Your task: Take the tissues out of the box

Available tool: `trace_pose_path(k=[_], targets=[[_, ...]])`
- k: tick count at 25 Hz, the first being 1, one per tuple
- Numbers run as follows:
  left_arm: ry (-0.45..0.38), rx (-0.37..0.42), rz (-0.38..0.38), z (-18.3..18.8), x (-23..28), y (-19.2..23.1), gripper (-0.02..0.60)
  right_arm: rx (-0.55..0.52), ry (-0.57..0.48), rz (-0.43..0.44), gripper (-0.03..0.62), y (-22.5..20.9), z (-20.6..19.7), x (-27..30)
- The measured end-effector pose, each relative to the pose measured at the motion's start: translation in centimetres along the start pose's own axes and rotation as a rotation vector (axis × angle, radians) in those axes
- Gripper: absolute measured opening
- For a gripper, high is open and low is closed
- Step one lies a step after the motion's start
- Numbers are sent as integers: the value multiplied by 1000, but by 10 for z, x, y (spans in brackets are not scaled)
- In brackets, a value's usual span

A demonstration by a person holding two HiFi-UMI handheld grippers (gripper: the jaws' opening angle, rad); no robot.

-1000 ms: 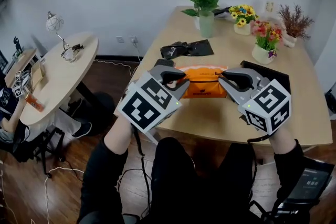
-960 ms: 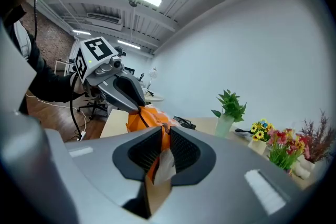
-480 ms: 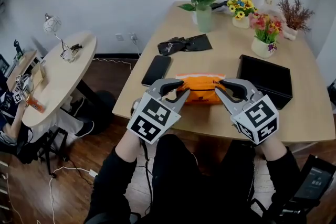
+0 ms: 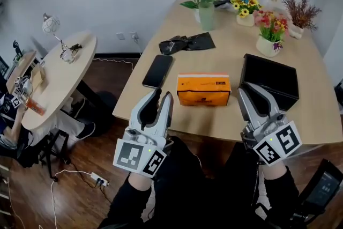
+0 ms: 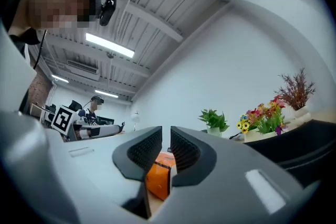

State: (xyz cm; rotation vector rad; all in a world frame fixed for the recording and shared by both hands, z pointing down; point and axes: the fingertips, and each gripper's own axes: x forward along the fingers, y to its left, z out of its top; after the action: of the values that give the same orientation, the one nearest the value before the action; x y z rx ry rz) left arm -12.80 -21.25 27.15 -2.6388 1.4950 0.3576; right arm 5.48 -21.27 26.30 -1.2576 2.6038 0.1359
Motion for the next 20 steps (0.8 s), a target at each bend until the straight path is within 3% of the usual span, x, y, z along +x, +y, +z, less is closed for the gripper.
trace_pose_path(k=[3,8,15,20], targets=[[6,-4,2,-16,-16,-24,71,15,-15,-17,35,13,-8,-11],[9,84,-29,-33,-37,-62,59,-12,16,-19,31,36,-22,-29],[49,95,-14,-45,-48,-57,52,-126,38,-47,32,47,-22,-38],[70,103,-16,-50,-47,-57,52,-128,55,-68,17,42,-25,-39]])
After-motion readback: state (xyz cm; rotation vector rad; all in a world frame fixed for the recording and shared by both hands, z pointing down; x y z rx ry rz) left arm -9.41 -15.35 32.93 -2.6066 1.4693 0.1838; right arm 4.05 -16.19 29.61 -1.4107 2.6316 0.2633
